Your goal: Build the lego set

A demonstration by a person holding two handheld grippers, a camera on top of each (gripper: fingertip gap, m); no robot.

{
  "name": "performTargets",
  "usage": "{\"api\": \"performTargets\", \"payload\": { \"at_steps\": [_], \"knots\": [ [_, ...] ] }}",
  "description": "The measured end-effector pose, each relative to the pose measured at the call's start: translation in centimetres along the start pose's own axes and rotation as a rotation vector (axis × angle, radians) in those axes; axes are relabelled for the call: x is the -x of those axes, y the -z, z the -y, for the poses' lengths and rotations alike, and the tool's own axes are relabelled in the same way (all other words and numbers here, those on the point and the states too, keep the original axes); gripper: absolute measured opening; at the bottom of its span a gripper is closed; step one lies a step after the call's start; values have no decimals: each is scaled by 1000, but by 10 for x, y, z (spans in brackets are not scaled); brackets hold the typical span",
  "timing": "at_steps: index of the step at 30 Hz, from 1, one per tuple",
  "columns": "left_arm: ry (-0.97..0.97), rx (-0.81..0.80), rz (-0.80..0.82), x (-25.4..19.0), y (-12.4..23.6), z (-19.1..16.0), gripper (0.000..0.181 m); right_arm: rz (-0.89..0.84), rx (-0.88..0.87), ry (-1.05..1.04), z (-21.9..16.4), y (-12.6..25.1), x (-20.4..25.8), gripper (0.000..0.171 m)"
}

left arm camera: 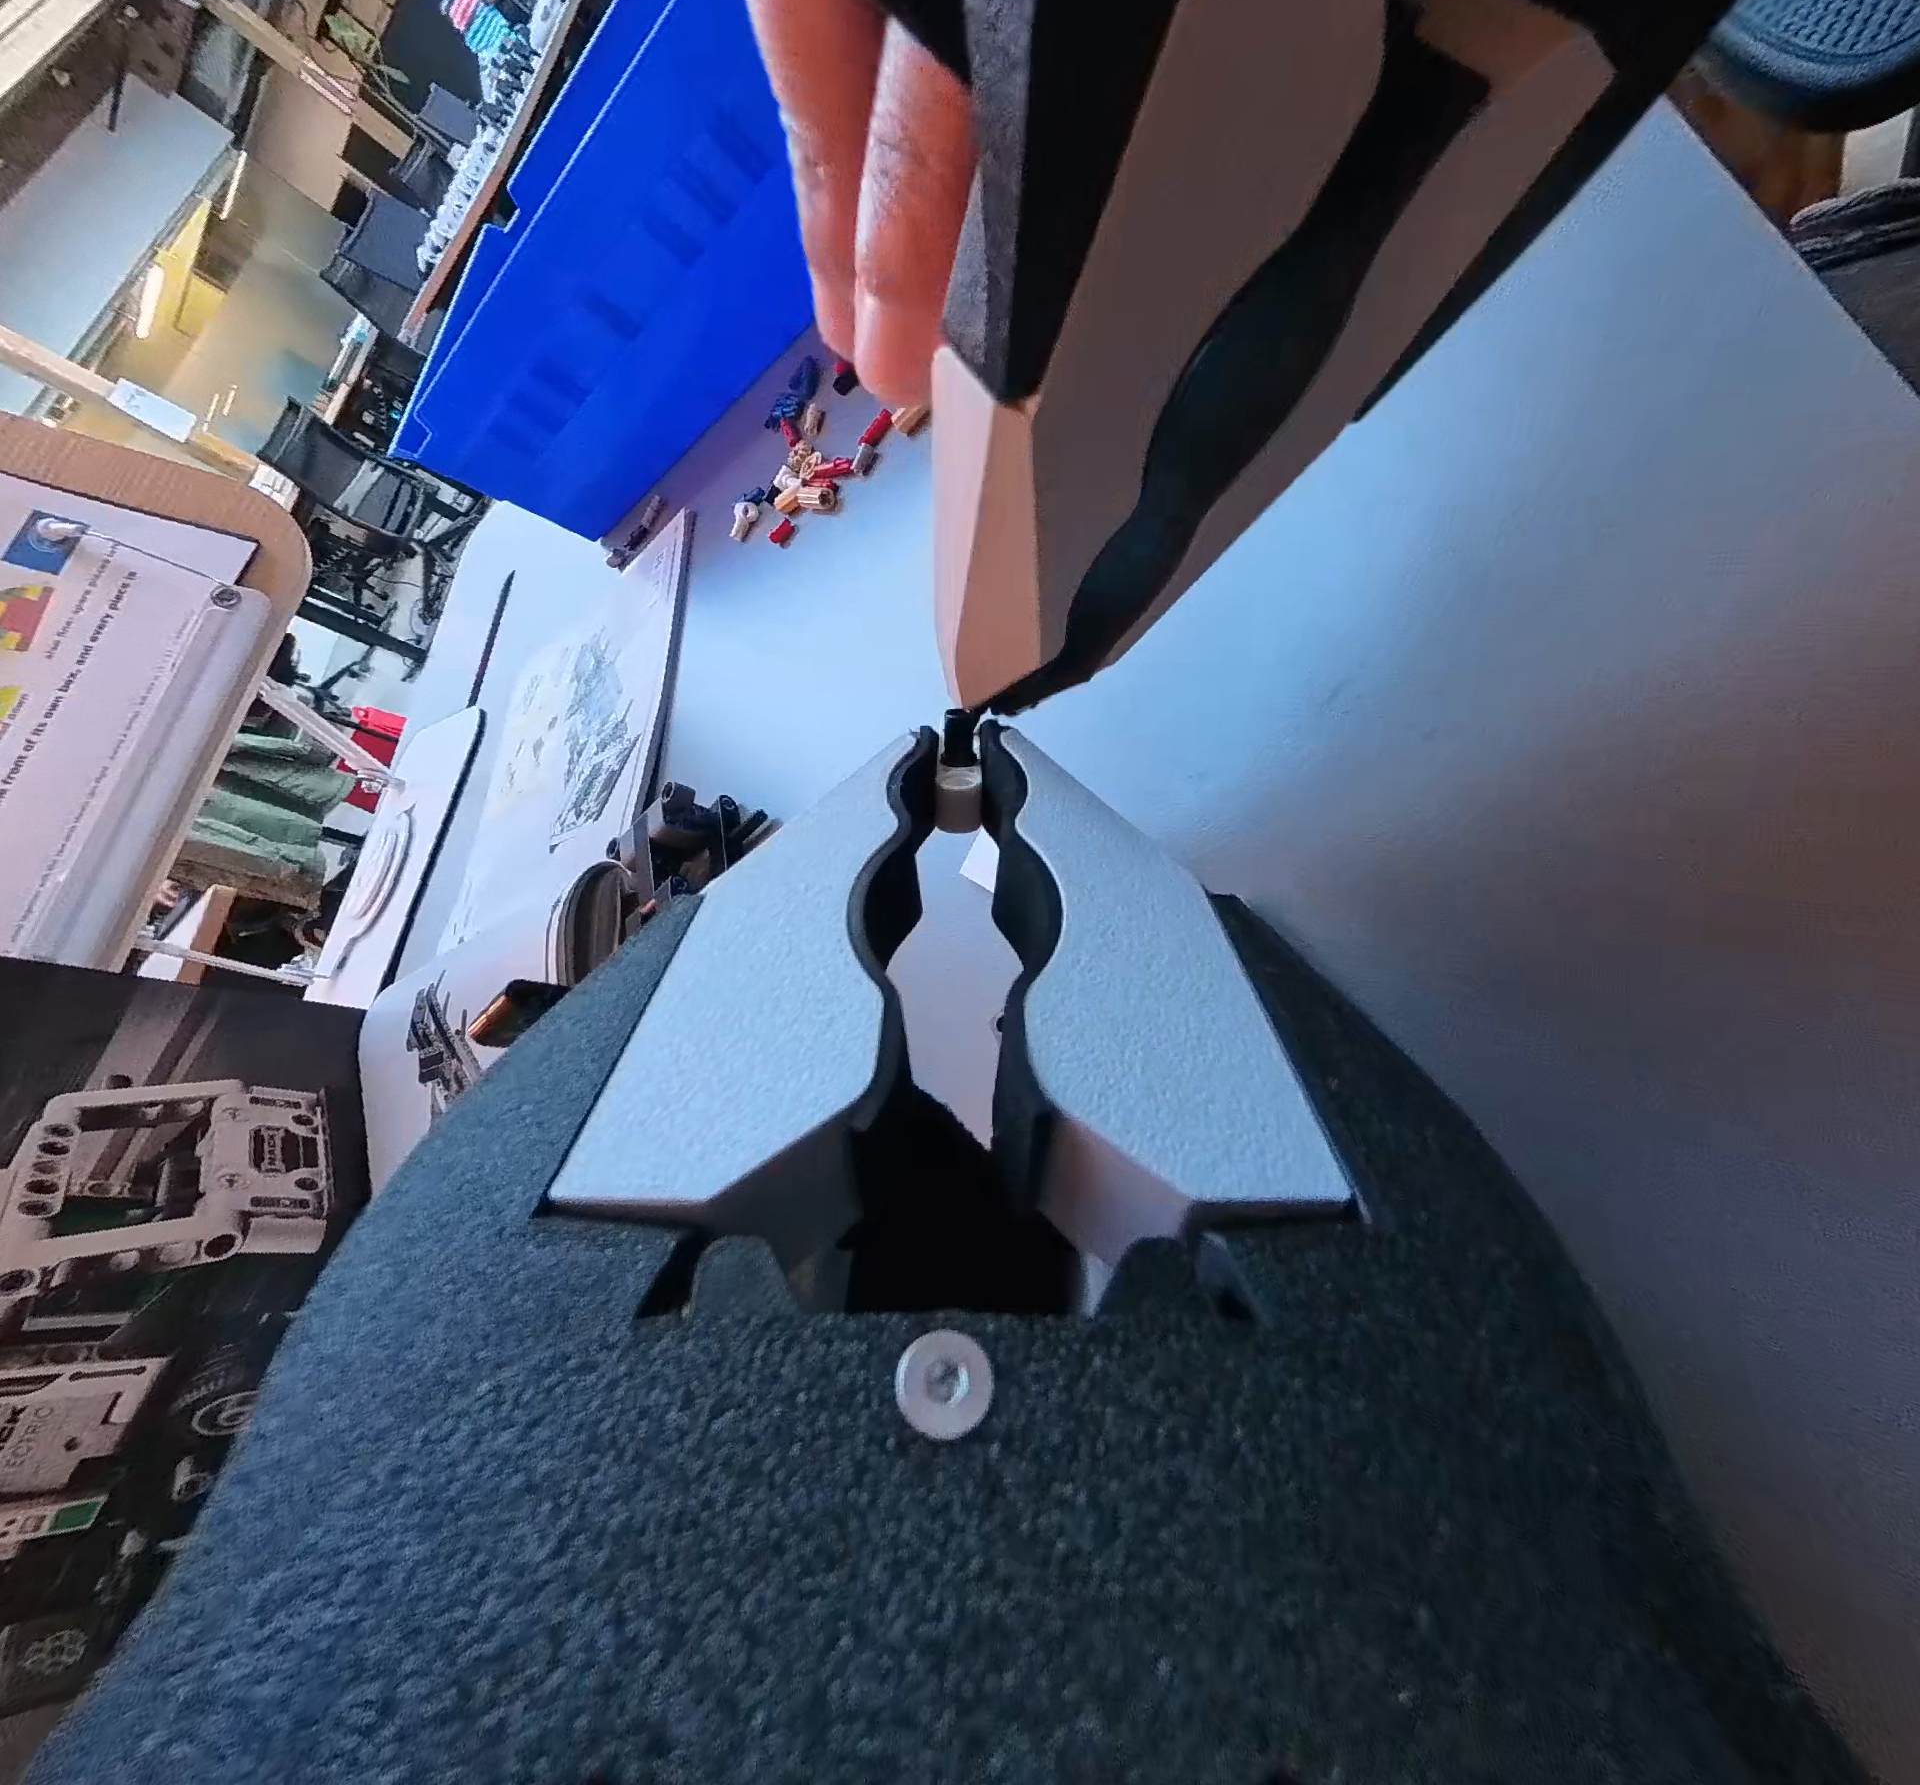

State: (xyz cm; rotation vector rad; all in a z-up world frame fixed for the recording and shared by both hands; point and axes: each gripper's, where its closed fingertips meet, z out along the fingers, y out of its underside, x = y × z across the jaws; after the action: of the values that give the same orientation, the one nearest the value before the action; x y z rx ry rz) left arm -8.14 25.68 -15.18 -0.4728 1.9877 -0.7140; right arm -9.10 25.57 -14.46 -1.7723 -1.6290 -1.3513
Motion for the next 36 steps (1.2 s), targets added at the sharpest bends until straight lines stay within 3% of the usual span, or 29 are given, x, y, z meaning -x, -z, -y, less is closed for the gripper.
{"api": "performTargets", "payload": {
  "at_steps": [9, 16, 19, 23, 27, 30, 36],
  "knots": [
    [-15, -40, -13, -1, 3, 4, 8, -49, -83, 85, -1, 4, -2, 1],
    [-111, -73, 45, 1, 6, 10, 7, -12, -212, -190, -14, 8, -4, 2],
    [-183, -64, 120, 13, 9, 7, 7, 92, -293, -591, -28, 6, -5, 2],
    [-245, -69, 144, 7, 12, 15, 7, 574, -587, -1475, -11, 24, -7, 2],
    [-277, -76, 127, -4, 10, 20, 7, 874, -749, -1970, -5, 36, -1, 2],
    [-321, -60, 119, -12, 7, 18, 7, 950, -763, -2211, -10, 34, 0, 2],
    [-311, -11, 82, -23, 0, 13, 7, 989, -598, -2198, 3, 29, 15, 0]
  ]
}}
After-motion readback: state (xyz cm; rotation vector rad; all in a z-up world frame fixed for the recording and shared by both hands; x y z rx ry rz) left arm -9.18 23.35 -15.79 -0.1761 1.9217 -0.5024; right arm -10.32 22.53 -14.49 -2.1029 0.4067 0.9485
